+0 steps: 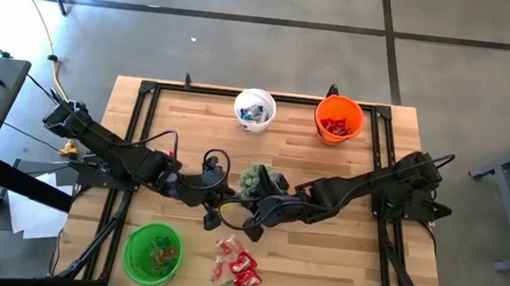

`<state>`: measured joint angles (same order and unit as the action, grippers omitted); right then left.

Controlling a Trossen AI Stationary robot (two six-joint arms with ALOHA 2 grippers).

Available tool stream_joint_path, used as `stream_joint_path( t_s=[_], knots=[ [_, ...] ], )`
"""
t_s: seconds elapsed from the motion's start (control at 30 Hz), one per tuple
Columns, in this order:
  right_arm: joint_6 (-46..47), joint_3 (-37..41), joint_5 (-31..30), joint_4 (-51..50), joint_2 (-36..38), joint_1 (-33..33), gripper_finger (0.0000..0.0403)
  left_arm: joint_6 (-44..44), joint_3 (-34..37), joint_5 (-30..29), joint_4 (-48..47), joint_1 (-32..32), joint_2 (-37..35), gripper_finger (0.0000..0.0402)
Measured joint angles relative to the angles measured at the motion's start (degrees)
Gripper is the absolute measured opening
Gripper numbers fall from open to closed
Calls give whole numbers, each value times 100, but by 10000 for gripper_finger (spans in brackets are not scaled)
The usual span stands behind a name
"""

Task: Sort candy
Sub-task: Put the blue gummy into the green bucket

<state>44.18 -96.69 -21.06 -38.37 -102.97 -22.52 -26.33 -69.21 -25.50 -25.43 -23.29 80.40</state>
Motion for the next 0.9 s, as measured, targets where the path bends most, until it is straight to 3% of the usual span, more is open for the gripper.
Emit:
stream_joint_path(
  t_s=[0.47,0.9],
  knots=[
    [-200,3,146,-52,248,195,1,0,-11,16,-22,9,-7,0],
    [185,3,1005,-31,248,581,1,0,-4,82,-78,7,-7,0]
  ],
)
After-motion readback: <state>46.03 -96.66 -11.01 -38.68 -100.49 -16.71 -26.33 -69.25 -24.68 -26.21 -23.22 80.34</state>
